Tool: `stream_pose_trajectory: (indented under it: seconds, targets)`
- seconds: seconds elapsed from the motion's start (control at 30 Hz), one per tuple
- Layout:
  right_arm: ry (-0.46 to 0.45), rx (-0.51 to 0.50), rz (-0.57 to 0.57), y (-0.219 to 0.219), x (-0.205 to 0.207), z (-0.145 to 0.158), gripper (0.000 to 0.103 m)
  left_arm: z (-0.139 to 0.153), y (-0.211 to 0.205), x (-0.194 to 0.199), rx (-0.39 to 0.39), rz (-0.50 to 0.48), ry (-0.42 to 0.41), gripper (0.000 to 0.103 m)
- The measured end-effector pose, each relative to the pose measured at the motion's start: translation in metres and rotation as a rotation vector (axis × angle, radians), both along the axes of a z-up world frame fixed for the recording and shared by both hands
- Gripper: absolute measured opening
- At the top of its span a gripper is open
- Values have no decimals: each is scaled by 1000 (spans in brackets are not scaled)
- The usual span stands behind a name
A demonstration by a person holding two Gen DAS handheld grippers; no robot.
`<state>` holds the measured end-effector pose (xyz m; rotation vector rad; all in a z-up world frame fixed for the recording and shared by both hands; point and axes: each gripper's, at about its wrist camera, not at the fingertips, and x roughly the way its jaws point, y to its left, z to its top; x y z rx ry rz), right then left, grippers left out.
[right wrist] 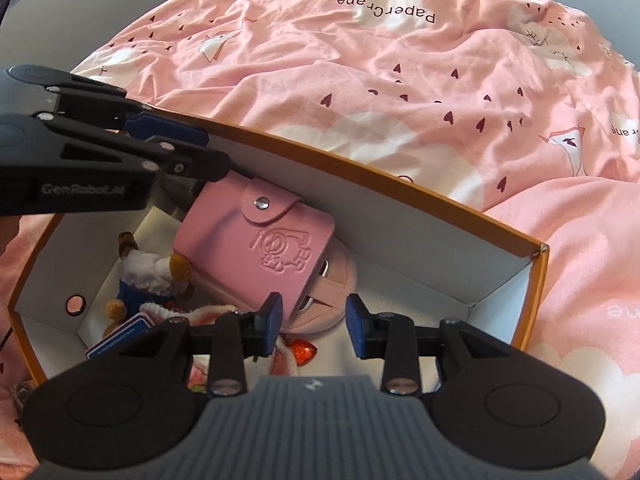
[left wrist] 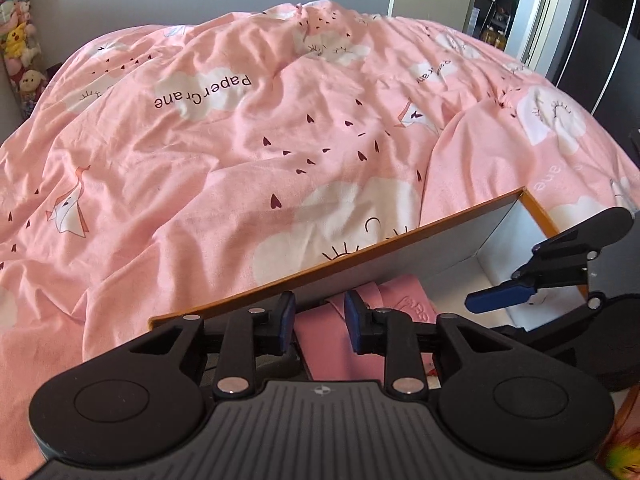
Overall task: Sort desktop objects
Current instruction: 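Lower the pink wallet into the box and open the left gripper, then grasp the red-green feather pompom with the right gripper while the left moves toward the pink pompom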
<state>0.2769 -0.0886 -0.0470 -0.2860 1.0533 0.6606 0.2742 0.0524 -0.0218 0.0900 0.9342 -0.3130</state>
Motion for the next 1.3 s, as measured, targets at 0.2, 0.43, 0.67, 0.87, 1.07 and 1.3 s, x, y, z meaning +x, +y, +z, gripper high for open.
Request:
stream_pose_trajectory:
  seconds: [0.2, 0.43, 0.67, 0.87, 1.07, 1.3]
  targets:
    - [-35, 93, -16, 12, 6, 9, 30, 14, 14, -27, -4, 47, -37, 31]
    - [-84, 51, 42, 50, 10, 0, 25, 22, 31, -53, -15, 108, -32, 31]
    - [-42, 6, 18, 56, 22, -19, 25, 25, 43, -74, -47, 132, -42, 31]
    - [-37, -18, 10, 61, 22, -22, 25, 22, 41, -88, -59, 138, -31, 31]
    - [-39, 23, -15, 48, 14, -5, 25, 28, 37, -110, -66, 139, -64, 31]
    - [-125, 97, -12, 18, -29, 34, 26, 46, 31, -137, -95, 154, -126, 31]
